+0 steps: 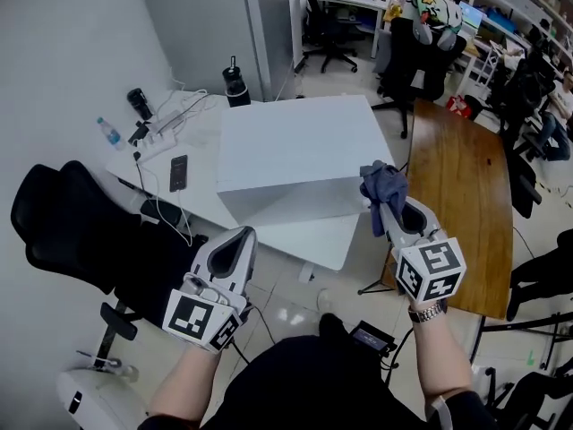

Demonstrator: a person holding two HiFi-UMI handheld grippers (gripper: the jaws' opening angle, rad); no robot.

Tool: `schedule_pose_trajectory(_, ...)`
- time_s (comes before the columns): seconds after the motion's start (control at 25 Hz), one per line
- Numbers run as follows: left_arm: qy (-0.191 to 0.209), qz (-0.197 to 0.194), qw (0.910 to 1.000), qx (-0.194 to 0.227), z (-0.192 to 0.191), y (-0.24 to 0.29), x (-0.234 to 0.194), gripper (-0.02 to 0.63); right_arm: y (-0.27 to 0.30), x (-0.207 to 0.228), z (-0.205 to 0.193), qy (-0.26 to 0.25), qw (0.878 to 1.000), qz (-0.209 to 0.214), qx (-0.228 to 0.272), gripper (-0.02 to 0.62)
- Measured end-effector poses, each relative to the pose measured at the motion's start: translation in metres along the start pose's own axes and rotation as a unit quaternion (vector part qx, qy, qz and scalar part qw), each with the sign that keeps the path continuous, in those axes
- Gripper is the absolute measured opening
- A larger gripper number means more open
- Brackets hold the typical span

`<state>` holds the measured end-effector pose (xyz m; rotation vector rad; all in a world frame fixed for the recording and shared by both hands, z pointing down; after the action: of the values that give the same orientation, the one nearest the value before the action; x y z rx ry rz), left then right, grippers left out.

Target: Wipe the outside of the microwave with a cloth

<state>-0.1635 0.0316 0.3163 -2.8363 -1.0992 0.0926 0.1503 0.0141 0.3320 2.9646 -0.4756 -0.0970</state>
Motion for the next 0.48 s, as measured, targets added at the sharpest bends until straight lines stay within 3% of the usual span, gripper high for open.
schedule_pose_trajectory(0.48,0.009,0.046,0.9987,-0.019,-0.008,-0.065,-0.008,0.005,0.038,-0.122,-0.031,-0.014,0.992,0.123,0.020,0.074)
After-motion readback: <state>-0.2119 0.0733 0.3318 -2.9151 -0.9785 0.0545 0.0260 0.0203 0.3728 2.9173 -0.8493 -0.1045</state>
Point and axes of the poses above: the fingertips, and each gripper's own axes: y forward along the fingers, x to its right, z out of its top, the point moved 7 cm from there along -y, backward along the fingers, and after that the axes turned 6 degrees about x, right-handed, at the moved point
